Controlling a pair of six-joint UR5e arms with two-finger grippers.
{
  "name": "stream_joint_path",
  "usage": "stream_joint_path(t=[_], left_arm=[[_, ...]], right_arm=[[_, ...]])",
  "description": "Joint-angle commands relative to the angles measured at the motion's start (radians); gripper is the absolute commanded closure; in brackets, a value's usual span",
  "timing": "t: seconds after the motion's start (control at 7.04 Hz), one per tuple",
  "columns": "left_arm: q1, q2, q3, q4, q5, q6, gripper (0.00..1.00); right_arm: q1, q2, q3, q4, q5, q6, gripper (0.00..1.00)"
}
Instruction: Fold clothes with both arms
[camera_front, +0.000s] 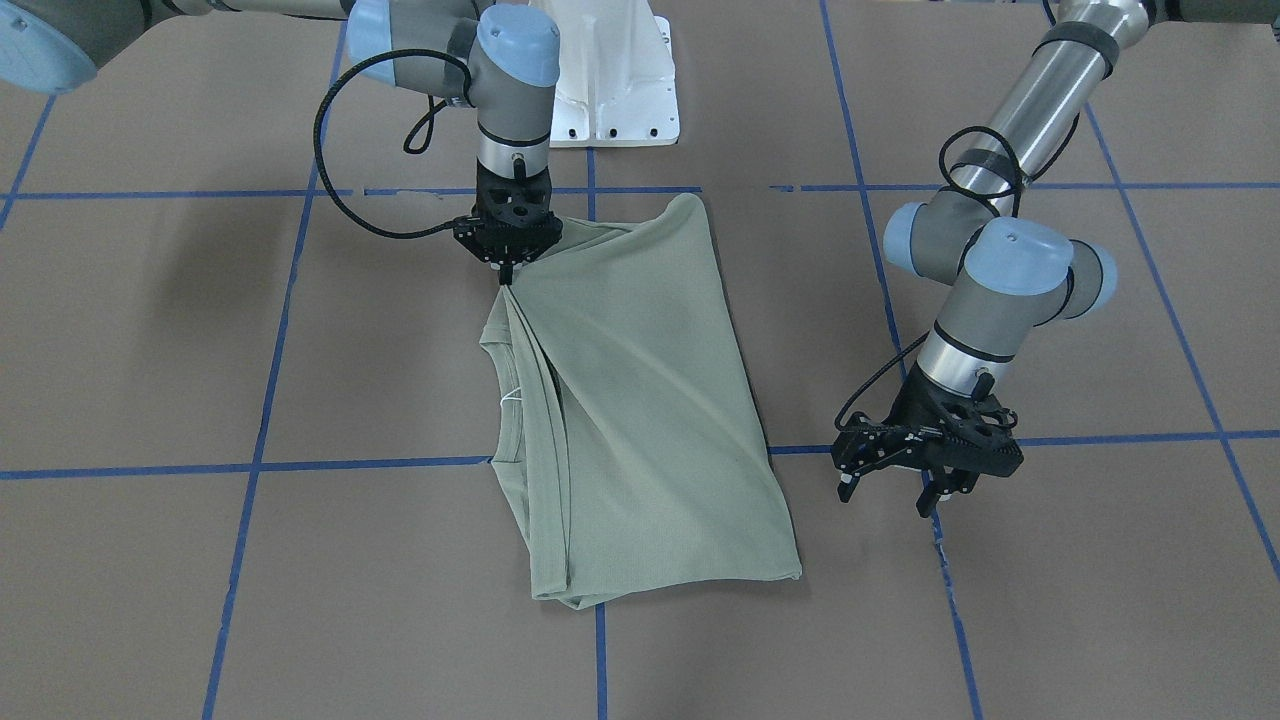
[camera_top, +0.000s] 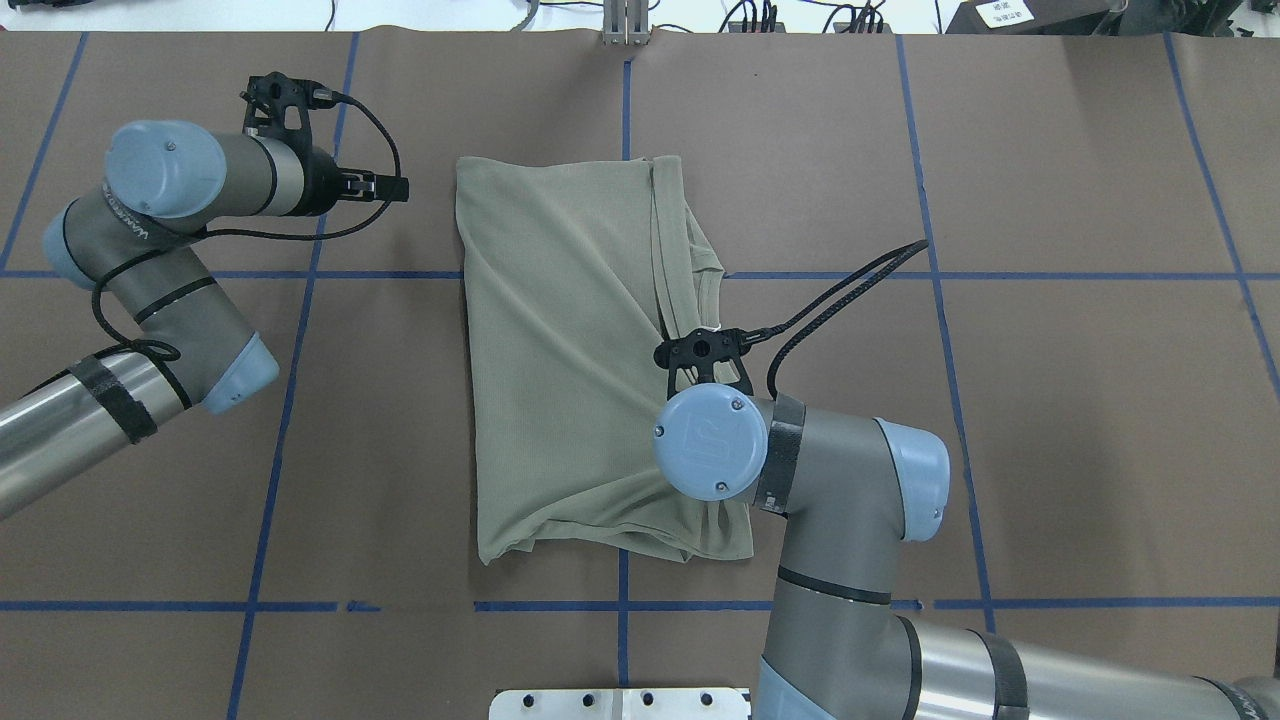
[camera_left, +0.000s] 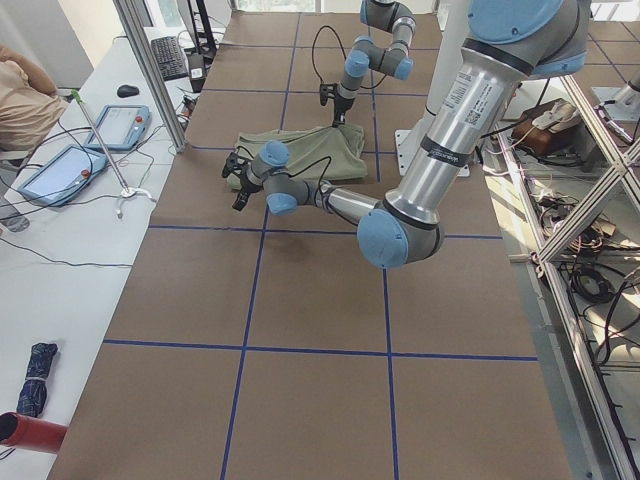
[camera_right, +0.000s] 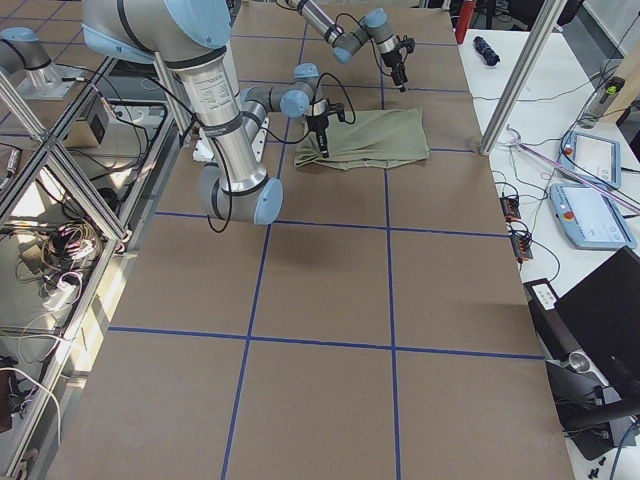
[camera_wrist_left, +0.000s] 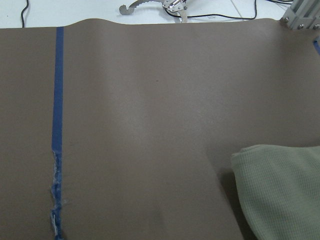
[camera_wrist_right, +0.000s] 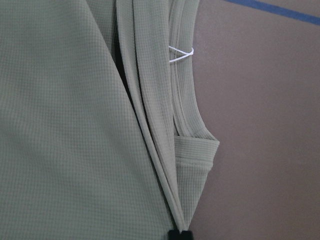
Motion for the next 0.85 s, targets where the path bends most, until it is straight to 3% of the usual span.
stream_joint_path(t=[0.0,0.14,0.71], left_arm=[[0.004,0.014,-0.003,-0.011,0.0,-0.006,0.0],[0.006,0.014,-0.001,-0.025,0.0,-0.007,0.0],[0.007,0.026,-0.006,-0.025,0.0,-0.01,0.0]], right_arm=[[-0.009,0.001,0.004,0.007,-0.001,0.002,0.22],[-0.009,0.004,0.01,0.01,-0.003,0.002,0.0],[0.039,0.024,-0.025,0.075,0.002,-0.014,0.0]])
